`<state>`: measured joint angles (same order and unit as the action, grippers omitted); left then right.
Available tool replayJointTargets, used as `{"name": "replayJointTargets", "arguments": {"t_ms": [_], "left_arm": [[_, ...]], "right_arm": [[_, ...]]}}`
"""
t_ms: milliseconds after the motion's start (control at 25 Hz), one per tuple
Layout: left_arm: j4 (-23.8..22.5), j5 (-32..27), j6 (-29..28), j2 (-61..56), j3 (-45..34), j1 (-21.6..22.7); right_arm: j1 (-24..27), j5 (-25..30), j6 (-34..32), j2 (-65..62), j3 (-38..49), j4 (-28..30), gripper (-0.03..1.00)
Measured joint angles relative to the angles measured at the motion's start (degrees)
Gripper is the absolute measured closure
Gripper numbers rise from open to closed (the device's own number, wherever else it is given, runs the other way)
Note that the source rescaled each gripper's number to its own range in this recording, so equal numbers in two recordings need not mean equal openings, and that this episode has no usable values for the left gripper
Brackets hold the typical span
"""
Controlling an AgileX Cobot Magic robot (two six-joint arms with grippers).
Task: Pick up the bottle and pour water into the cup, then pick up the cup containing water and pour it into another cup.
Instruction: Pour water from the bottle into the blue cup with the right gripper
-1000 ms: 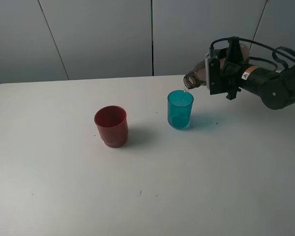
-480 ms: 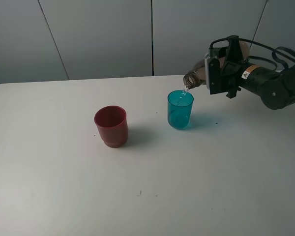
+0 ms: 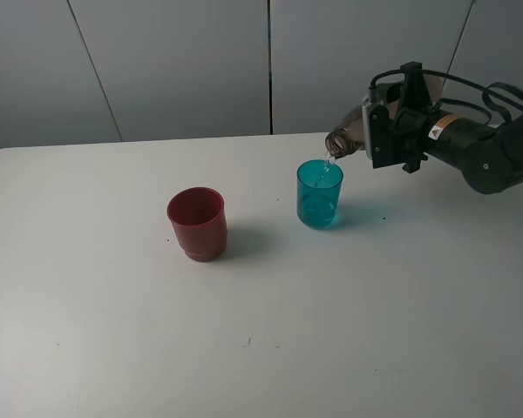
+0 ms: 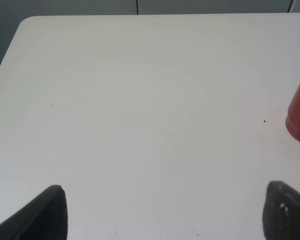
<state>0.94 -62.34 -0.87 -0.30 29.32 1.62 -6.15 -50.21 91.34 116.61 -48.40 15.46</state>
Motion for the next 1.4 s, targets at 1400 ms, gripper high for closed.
{"name": "replayJointTargets", "arguments": {"t_ms": [1400], "left_arm": [[0.0, 0.0, 0.0, 0.0, 0.0, 0.0]], "right_arm": [[0.0, -5.34, 5.41, -0.09, 0.0, 0.0, 0.97]]}}
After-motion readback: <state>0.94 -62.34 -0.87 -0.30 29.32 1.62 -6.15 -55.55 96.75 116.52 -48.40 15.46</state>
